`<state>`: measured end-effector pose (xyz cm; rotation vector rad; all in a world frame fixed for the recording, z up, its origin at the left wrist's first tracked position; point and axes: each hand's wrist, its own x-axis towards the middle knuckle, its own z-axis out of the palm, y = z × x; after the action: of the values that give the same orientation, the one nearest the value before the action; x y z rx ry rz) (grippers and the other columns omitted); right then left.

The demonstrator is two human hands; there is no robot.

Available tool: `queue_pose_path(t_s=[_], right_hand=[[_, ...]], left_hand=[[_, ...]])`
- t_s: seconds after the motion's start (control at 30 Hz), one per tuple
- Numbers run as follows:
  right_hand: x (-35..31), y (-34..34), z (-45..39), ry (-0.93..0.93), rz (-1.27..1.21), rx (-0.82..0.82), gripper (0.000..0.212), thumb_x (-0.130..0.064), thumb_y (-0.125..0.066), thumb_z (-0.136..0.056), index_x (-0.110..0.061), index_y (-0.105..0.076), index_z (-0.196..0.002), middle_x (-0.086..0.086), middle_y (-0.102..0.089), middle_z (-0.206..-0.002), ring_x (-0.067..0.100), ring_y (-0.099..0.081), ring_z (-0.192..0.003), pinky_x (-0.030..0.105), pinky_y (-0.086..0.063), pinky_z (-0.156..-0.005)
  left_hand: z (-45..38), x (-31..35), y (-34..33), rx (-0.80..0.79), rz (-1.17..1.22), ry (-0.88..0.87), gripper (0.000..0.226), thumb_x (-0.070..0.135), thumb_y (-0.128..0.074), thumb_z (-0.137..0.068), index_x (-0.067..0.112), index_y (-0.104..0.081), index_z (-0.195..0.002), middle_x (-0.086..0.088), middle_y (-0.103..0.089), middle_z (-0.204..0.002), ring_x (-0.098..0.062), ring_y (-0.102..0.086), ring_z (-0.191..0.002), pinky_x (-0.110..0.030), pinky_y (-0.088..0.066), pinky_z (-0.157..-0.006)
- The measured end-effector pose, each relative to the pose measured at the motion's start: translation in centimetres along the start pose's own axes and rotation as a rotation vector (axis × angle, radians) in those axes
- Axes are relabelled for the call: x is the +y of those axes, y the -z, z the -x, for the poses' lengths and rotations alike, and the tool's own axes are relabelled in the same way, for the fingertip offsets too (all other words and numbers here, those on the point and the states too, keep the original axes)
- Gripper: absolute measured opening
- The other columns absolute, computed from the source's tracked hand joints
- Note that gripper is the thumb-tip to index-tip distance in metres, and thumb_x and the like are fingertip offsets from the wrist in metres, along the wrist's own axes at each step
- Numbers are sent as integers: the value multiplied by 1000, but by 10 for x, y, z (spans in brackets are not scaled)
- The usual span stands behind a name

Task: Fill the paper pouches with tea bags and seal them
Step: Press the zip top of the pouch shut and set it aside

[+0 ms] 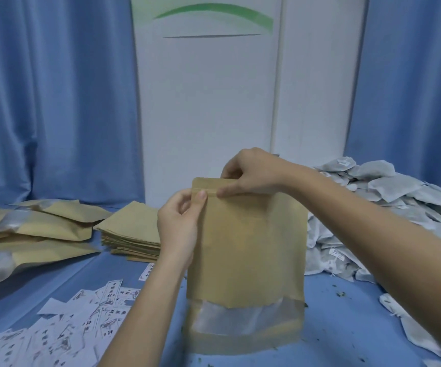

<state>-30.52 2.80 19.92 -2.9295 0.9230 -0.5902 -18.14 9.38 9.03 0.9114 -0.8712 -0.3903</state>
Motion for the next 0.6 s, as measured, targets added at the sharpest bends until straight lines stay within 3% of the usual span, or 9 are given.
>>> queue_pose_path(t_s=[0.13,0.23,0.3,0.4,0.47,0.53,0.6], right_hand=[[-8,-3,-6,37,19,-13,19,-42,-67,-80,-23,-68,-79,-15,-59,-64,-1,-51,-62,8,-37,-46],[-14,-8,-10,70,64,15,18,-36,-67,-81,-20,-63,-73,-10,-54,-61,3,-47,-59,25,-40,-58],[-16,-9,-9,95,75,20,19,-35,-65,-83,-22,-60,-72,-10,-53,-61,3,-46,-59,28,-39,-59],[-10,-3,-5,88,90,-44,18,-40,-65,-84,-23,-66,-83,-14,-56,-67,-1,-50,-64,17,-39,-56],[-3,0,-2,81,125,-59,19,-39,-66,-83,-25,-60,-71,-14,-53,-63,0,-49,-61,16,-36,-53],[-1,-3,-2,95,165,-30,34,-37,-66,-84,-24,-47,-59,-10,-45,-56,5,-43,-57,25,-32,-52],[-1,-7,-1,120,175,5,34,-36,-65,-84,-25,-47,-58,-10,-43,-55,5,-41,-56,27,-33,-54]], left_hand=[[-2,-2,-1,50,-95,-65,14,17,-66,-87,25,-68,-75,13,-69,-73,-5,-60,-74,-21,-47,-70],[-2,-4,-3,123,-211,-115,24,20,-65,-88,27,-62,-64,11,-63,-63,-10,-53,-66,-28,-42,-67],[-2,-5,-4,147,-299,-160,24,22,-61,-90,26,-57,-66,11,-60,-63,-8,-51,-62,-23,-37,-61],[-2,-5,-3,149,-342,-176,15,23,-58,-92,22,-58,-77,15,-58,-69,3,-53,-64,-8,-36,-57],[-2,-6,-2,140,-321,-157,13,21,-58,-92,21,-59,-79,17,-58,-71,9,-54,-65,-4,-36,-59],[-1,-5,-2,86,-248,-129,18,20,-60,-91,22,-57,-74,16,-56,-65,7,-53,-63,-10,-38,-62],[-3,-2,-1,-7,-159,-58,17,24,-66,-87,19,-62,-72,13,-59,-62,-3,-53,-65,-24,-41,-65]])
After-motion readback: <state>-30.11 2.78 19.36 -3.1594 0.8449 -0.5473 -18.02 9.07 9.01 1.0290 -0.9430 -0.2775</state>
